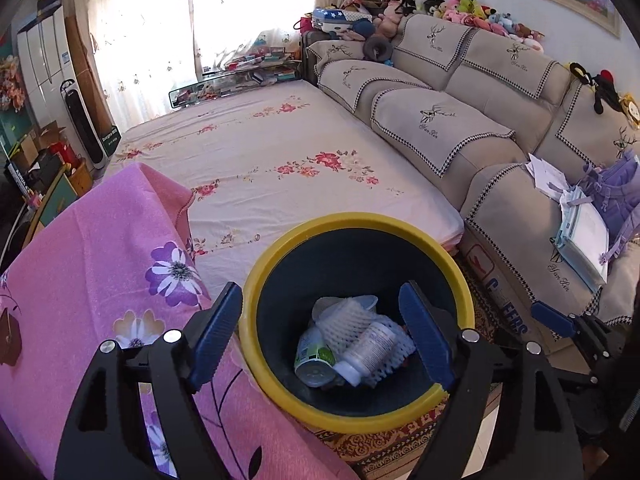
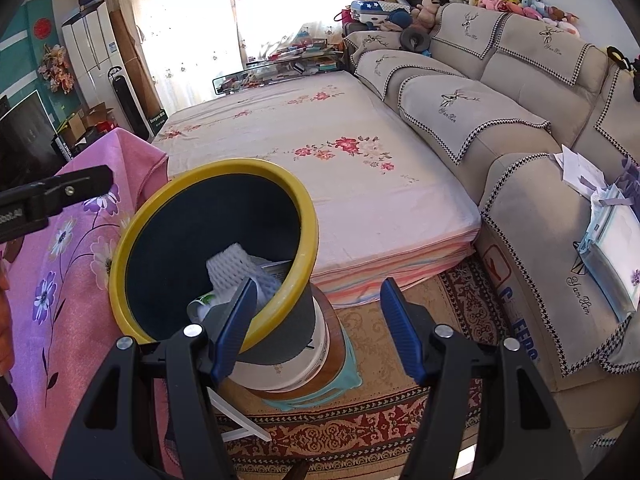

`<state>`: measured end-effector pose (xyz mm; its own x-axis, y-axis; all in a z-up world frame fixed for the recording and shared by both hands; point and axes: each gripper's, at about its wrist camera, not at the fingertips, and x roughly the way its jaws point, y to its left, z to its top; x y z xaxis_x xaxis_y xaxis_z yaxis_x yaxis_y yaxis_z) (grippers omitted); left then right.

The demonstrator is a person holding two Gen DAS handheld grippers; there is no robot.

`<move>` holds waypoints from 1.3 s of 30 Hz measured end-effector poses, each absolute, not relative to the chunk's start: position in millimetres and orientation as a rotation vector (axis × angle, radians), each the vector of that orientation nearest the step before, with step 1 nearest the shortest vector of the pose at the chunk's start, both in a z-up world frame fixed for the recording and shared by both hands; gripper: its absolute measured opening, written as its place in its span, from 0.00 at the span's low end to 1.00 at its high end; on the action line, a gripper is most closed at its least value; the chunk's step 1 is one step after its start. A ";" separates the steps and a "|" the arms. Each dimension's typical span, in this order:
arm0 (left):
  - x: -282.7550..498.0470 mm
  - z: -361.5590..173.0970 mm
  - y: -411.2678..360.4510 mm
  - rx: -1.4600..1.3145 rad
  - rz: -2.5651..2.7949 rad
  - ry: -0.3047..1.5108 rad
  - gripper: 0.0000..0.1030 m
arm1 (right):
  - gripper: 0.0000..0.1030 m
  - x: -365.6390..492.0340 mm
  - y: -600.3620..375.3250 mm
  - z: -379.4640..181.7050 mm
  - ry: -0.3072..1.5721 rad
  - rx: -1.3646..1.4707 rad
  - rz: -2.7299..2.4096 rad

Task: Collect trash
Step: 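Carry the pill bottle over the yellow bin and open the left gripper, then grasp the toothpaste tube by its crimped end with the right gripper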

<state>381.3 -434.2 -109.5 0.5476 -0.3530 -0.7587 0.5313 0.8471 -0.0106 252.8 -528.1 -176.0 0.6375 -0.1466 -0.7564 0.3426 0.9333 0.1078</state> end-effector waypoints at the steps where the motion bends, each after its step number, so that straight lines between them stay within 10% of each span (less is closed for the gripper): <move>1: 373.7 -102.0 -426.6 0.217 -0.533 0.828 0.78 | 0.59 252.3 -526.5 -176.2 0.835 0.252 -0.280; 21: 250.3 -24.3 -194.6 0.008 -0.322 0.701 0.89 | 0.61 253.2 -452.5 -155.7 0.834 0.155 -0.137; 39: 165.8 -47.0 30.7 -0.148 0.083 0.682 0.91 | 0.62 257.0 -196.7 -124.4 0.841 -0.093 0.464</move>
